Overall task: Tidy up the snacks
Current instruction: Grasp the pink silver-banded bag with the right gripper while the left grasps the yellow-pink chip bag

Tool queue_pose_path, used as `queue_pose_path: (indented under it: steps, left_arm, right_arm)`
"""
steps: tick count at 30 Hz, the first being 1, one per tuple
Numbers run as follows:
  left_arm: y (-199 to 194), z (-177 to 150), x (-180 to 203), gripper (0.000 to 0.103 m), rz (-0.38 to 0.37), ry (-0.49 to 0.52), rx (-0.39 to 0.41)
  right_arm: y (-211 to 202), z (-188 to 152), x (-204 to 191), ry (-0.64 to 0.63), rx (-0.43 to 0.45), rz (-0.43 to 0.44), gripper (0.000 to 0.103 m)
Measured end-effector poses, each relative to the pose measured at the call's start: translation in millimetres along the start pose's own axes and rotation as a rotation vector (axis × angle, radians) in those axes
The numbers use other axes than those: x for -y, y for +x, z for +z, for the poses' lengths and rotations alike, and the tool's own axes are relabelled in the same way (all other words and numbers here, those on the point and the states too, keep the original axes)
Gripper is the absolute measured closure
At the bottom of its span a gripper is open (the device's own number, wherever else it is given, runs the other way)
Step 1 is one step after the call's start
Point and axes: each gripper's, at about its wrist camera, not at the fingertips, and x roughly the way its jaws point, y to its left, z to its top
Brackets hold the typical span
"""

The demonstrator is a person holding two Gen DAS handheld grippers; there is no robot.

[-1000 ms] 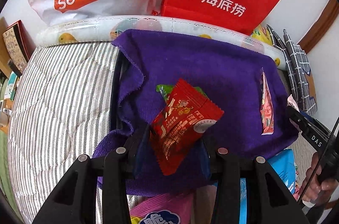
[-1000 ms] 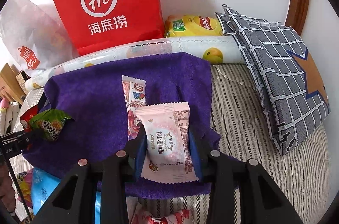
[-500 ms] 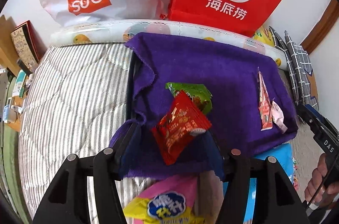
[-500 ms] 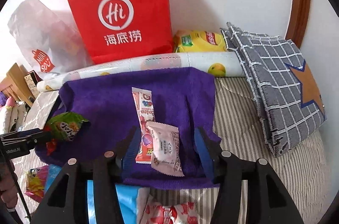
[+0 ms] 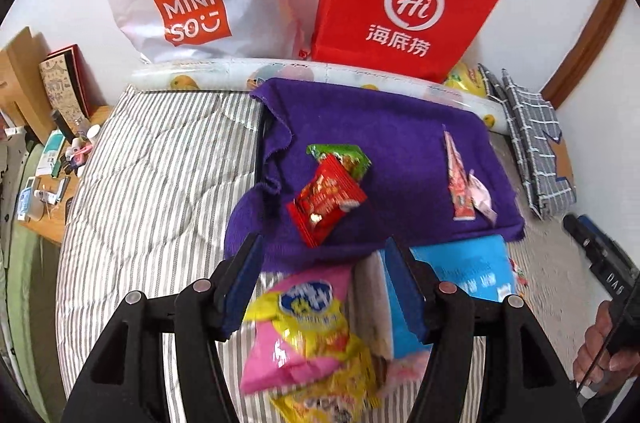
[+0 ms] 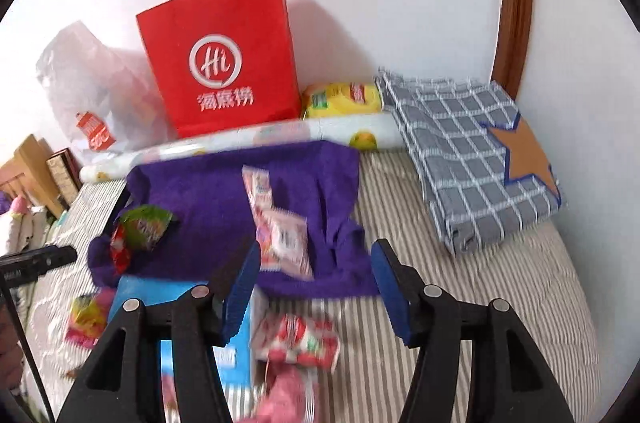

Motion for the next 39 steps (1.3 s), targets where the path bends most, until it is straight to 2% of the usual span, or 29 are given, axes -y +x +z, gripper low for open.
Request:
queue_pose_path:
  steps: [5,8,16,19,21,22,23,26,29,32,39]
  left_arm:
    - [-16.9,-17.3,3.0,0.039,-0.001,0.000,0.015]
    - [-22.1,-28.7,3.1,0.039,0.001,-0.002,0.010]
    - [-25.5,-54.1,-2.6,0.039,0.027,0.000,-0.008]
    - [-26.8,-58.8,-7.2,0.039,0.033,-0.012,-0.009]
    - [-28.2,-61.9,-11.8,0.039,0.032,-0.030,-0.009]
    - [-28.6,-63.3,-13.8,0.039,0.031,-0.036,-0.010]
    - [-29.3,-64.7,-15.4,0.039,0.029,-0.040,-0.011]
    - [-32.6,-68.0,-17.2,0.039,0.031,-0.043,-0.007]
    - [-36.5,-70.1,-17.6,0.039,0.024,-0.041,0.000]
    - [-39.5,-72.8,-17.4,0.039,0.020,-0.041,0.006]
    - [-37.6,-81.9,-18.4,0.039,0.019,-0.049,0.007]
  right_arm:
    - [-5.9,-28.8,-2.0,-0.024,-0.041,0.002,0.048]
    - [-5.8,-47.7,-4.5,-0.035,-0.074,0.018,0.052]
    - [5.5,-73.3,-11.0,-0.023,-0.124,0.067,0.052]
    - [15.7,-80.4,-16.4,-0.051,-0.150,0.023,0.052]
    - [18.5,-85.6,-19.4,-0.071,-0.164,0.026,0.056]
    - [17.5,-87.6,-20.1,-0.071,-0.171,0.053,0.065]
    - [16.3,-88.3,-19.6,-0.068,-0.172,0.065,0.070]
    - [6.2,-89.5,-19.3,-0.071,-0.159,0.061,0.074]
    - [-11.5,-90.8,-14.0,-0.057,-0.139,0.101,0.074]
    - [-25.0,-95.3,-12.9,-0.097,-0.123,0.103,0.074]
    - [-17.2,-115.2,-2.4,-0.076,-0.171,0.077,0.071]
